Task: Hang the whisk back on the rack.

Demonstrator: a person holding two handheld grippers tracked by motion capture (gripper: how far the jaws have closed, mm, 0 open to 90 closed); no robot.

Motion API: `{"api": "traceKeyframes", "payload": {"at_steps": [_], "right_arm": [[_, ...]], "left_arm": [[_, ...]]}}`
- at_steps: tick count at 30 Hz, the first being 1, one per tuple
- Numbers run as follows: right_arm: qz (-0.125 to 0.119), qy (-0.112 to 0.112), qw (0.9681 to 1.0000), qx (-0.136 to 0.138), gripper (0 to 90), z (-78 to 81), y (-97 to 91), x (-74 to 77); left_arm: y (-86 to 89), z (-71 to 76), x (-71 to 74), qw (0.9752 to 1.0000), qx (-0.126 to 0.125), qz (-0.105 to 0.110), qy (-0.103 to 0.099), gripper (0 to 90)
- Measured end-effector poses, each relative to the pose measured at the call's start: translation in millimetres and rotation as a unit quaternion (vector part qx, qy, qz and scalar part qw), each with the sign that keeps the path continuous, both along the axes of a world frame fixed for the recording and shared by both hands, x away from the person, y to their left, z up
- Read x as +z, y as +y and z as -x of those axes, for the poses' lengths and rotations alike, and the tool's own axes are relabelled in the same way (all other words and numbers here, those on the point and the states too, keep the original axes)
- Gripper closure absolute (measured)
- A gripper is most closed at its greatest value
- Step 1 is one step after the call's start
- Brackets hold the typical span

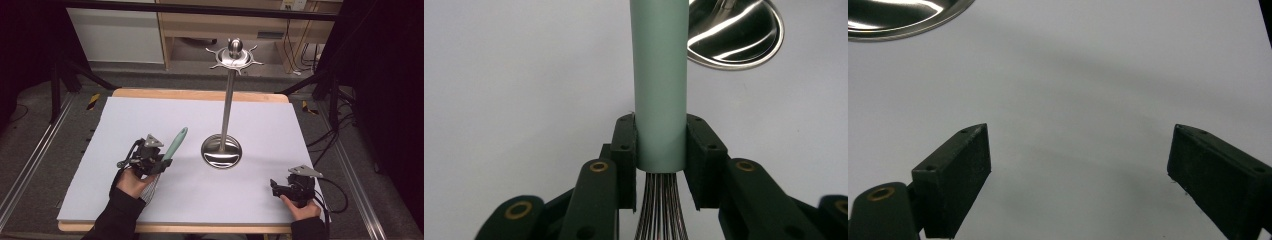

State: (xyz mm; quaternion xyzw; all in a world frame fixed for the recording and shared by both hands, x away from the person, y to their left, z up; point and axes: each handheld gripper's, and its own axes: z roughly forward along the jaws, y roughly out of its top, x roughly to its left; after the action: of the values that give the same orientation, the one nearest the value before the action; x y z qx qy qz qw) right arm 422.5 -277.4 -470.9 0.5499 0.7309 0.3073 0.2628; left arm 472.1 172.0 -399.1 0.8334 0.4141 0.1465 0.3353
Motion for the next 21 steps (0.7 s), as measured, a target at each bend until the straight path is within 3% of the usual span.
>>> {"api": "traceKeyframes", "payload": {"at_steps": [12, 21], "right_arm": [[-0.003, 0.002, 1.0000, -0.002, 10.8, 0.4, 1.0, -0.2], [0.000, -0.001, 1.0000, 0.001, 10.7, 0.2, 0.5, 0.4]], "left_arm": [[13.1, 11.1, 8.1, 0.9989, 0.014, 0.029, -0.034, 68.9], [24.4, 22.3, 15.8, 0.9965, 0.024, 0.049, -0.064, 68.9]]}}
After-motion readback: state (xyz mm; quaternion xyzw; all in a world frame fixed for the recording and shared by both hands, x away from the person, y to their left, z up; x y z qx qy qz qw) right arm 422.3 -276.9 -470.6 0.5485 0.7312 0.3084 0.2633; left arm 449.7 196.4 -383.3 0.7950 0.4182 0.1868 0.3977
